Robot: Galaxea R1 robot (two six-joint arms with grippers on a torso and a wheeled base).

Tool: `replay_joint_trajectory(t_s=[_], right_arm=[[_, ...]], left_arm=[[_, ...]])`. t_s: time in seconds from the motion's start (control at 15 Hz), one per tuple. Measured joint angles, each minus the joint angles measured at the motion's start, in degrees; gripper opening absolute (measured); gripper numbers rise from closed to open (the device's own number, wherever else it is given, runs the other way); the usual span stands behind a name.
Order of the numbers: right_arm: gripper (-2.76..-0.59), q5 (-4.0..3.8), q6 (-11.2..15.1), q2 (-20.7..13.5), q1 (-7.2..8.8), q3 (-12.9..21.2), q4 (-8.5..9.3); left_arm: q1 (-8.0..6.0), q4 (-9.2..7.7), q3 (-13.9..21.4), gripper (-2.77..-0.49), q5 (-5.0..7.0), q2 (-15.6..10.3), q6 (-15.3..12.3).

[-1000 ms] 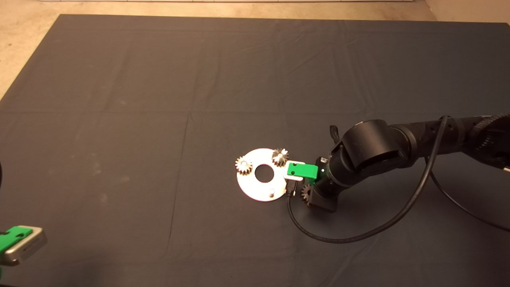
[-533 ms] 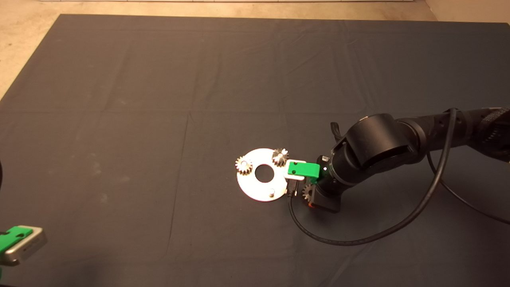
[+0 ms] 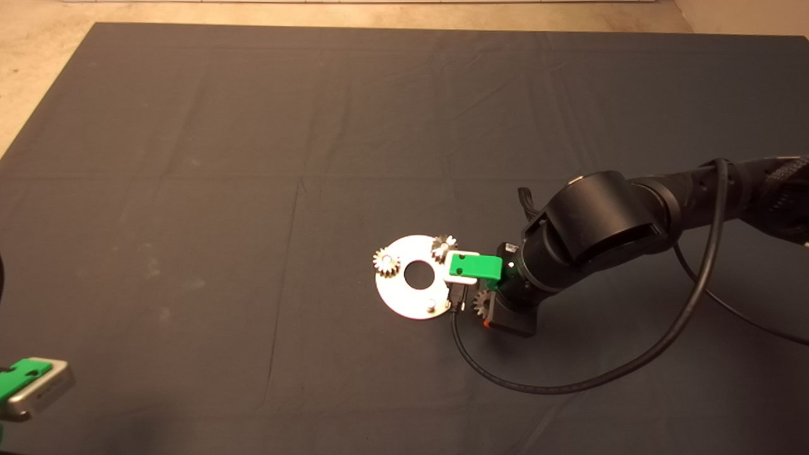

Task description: Install three planetary gears onto the carrier pins

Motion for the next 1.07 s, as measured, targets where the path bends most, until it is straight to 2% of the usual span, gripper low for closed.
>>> replay_joint_trajectory(t_s=[0.13, 0.53, 0.67, 1.07], right_arm=[[-2.31, -0.05, 0.5, 1.3, 0.83, 0.0, 0.05], [-2.31, 0.03, 3.5, 5.4, 1.65, 0.0, 0.16], [-2.31, -0.06, 4.2, 6.6, 2.64, 0.0, 0.16], [-2.31, -0.02, 4.9, 9.9, 2.75, -3.6, 1.01]], left_arm=[[0.00, 0.00, 0.0, -1.24, -0.02, 0.0, 0.0], [0.00, 0.00, 0.0, -1.24, 0.00, 0.0, 0.0], [0.00, 0.00, 0.0, -1.24, -0.01, 0.0, 0.0], [0.00, 0.00, 0.0, -1.24, -0.02, 0.0, 0.0]])
